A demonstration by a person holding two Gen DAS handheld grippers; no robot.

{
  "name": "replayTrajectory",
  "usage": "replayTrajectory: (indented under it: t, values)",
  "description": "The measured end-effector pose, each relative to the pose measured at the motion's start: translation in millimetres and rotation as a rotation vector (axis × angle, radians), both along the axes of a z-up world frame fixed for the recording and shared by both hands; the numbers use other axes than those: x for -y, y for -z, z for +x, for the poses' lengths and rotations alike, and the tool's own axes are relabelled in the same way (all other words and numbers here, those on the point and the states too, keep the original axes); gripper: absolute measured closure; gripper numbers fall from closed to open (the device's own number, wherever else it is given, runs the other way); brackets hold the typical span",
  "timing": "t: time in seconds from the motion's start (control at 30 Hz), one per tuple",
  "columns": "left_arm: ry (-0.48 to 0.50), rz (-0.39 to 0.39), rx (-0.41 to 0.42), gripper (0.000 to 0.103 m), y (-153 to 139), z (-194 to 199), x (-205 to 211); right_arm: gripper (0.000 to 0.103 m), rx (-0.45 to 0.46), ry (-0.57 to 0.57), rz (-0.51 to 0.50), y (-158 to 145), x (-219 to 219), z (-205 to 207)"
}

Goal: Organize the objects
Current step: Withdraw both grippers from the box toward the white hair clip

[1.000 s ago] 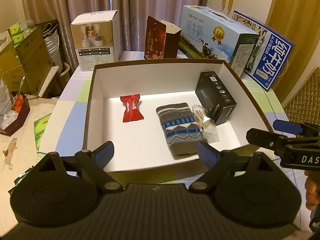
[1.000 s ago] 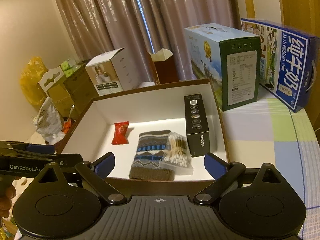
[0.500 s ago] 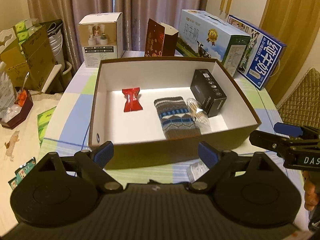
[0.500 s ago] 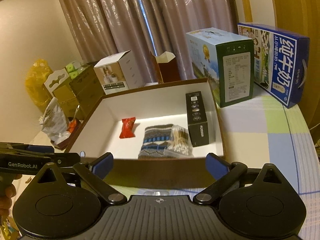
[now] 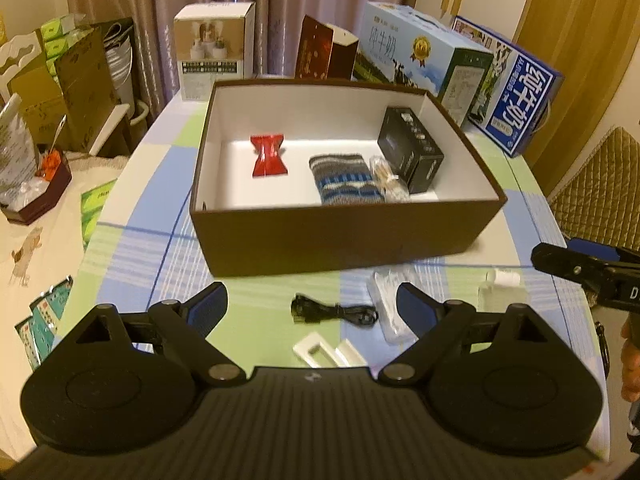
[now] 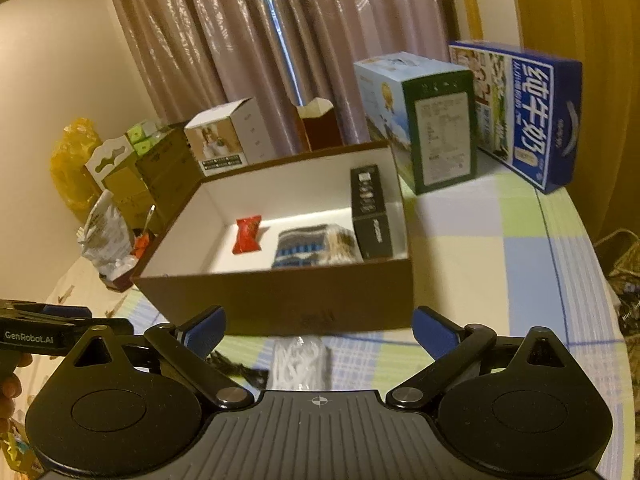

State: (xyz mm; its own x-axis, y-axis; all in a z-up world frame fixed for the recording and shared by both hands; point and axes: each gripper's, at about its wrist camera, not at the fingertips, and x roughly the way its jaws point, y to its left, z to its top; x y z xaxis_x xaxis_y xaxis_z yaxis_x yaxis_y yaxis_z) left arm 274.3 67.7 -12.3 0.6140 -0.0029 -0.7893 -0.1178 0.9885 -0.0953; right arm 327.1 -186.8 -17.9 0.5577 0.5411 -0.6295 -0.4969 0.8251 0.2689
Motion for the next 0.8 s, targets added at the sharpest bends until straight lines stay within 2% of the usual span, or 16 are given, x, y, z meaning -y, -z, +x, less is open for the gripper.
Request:
replayTrajectory:
  t: [0.8]
  values:
    - [-0.001, -0.066, -0.134, 0.014, 46, -36, 22, 0.006, -0.144, 0.036, -0.075, 42, 46, -38]
